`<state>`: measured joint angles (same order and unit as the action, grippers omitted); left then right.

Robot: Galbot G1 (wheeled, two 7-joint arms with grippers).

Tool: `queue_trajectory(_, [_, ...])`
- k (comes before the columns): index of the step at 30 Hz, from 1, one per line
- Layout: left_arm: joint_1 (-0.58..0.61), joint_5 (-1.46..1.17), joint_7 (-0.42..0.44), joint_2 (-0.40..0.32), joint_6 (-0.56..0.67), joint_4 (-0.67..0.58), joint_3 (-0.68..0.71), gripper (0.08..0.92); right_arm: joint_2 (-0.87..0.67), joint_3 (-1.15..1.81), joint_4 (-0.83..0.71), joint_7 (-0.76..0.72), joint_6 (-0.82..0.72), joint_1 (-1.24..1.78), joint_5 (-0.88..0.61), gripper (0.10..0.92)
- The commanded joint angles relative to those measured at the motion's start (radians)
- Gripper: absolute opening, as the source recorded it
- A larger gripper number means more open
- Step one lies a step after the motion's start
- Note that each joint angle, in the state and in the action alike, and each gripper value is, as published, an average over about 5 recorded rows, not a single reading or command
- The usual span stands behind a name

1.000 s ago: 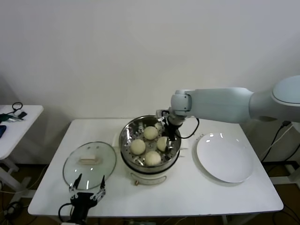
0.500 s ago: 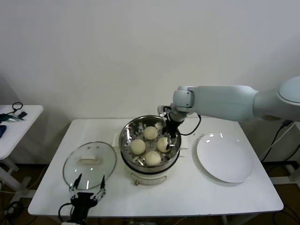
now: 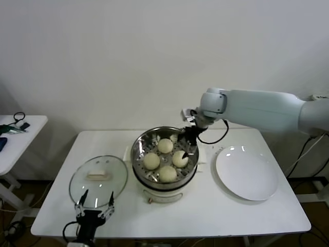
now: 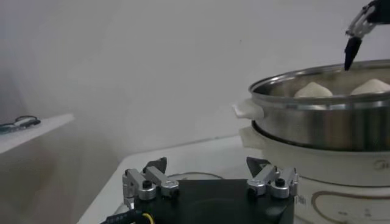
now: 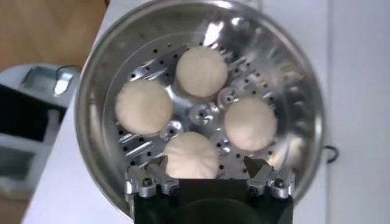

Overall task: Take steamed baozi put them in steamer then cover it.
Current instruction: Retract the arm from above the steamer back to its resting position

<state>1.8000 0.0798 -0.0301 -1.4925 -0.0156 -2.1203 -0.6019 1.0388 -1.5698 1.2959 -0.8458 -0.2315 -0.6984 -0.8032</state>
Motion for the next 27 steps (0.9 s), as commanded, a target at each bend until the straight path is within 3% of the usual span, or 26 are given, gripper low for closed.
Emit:
queue_trajectory(1, [-0.018, 0.017, -0.006, -0.001, -0.004, 0.003, -0.002, 0.823, -0.29, 0.201, 0.086, 0.292, 0.229, 0.145, 0.004, 0.823])
queue_trajectory(12, [-0.038, 0.059, -0.014, 0.002, -0.008, 0.004, -0.013, 0.823, -0.473, 0.717, 0.119, 0.5, 0.394, 0.657, 0.039, 0.823])
queue_trajectory(27, [-0.078, 0.19, -0.031, 0.009, -0.037, -0.011, -0.027, 0.823, -0.368, 1.61, 0.168, 0.666, 0.415, 1.439, 0.174, 0.823])
